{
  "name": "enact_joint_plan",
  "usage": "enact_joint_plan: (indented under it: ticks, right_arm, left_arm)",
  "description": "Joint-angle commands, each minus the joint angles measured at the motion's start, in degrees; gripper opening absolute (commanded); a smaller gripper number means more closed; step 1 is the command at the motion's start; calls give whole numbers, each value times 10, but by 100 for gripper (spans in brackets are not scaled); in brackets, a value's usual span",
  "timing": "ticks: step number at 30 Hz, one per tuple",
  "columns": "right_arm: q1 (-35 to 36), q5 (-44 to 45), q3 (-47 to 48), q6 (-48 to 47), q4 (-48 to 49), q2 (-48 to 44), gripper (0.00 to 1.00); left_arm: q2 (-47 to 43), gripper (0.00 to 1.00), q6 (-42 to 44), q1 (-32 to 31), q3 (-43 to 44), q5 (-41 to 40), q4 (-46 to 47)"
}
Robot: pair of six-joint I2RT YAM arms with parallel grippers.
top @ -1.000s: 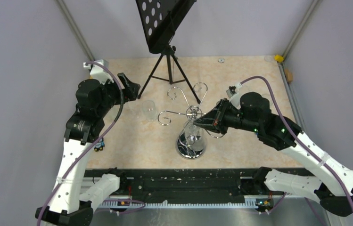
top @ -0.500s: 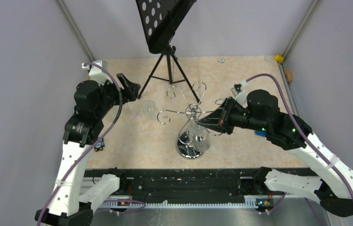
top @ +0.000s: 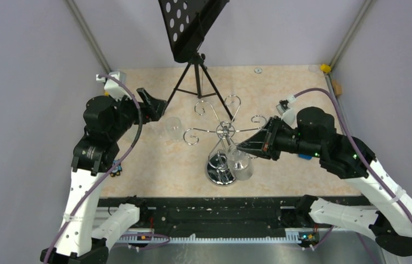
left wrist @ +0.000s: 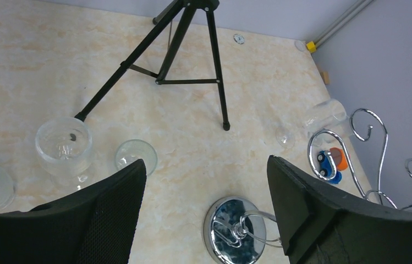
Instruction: Take the wine glass off the wine glass rack
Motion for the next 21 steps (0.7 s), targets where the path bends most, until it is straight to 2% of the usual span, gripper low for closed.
enact_joint_plan:
  ticks: [1,7,15,21]
  right_arm:
    - [-4,-10,49,8,48,-32,0]
    - [-4,-24,68,15,61,-41,0]
    - [-4,-36,139,5,49,-28,0]
    - [-4,-42,139,8,131,-22,0]
  left_arm:
    - [-14,84,-11,3,20,45,42]
    - [-11,84,-30,3,29,84,62]
    - [-7,84,-51,3,35,104,83]
    - [-4,83,-67,3,38,127,96]
